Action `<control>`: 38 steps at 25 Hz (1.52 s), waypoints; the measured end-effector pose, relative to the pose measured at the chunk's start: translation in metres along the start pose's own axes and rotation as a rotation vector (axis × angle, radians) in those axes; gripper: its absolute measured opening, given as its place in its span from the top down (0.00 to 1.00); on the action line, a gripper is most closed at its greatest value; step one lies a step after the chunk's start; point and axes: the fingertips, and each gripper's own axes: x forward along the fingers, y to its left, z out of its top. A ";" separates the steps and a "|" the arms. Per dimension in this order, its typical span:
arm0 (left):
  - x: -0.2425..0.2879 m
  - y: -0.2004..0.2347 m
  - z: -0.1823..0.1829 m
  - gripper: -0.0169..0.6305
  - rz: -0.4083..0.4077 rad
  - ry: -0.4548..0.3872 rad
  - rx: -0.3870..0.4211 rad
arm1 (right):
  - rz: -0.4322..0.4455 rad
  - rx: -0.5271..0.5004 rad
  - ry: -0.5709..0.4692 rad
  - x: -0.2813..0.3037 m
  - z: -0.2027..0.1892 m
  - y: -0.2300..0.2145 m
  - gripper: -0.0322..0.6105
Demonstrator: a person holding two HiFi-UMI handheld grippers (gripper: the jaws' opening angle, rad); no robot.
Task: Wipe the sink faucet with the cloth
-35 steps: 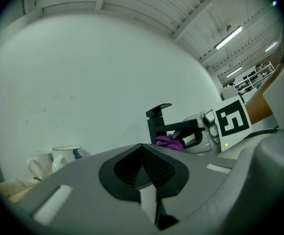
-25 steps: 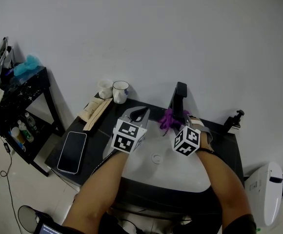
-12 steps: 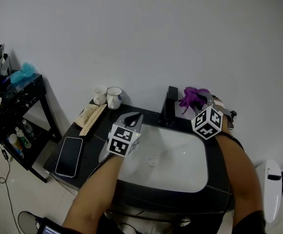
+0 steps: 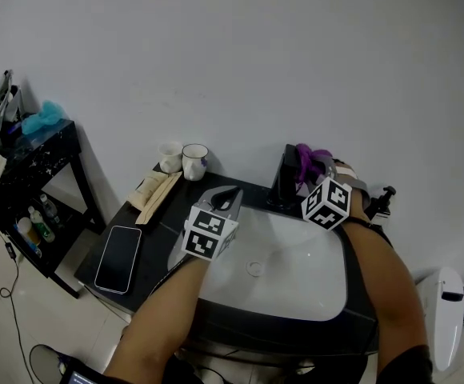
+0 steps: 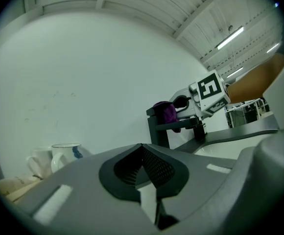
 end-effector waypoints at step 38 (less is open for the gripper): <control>-0.001 -0.001 0.005 0.95 -0.005 -0.018 0.003 | 0.188 0.219 -0.040 -0.019 0.000 0.116 0.80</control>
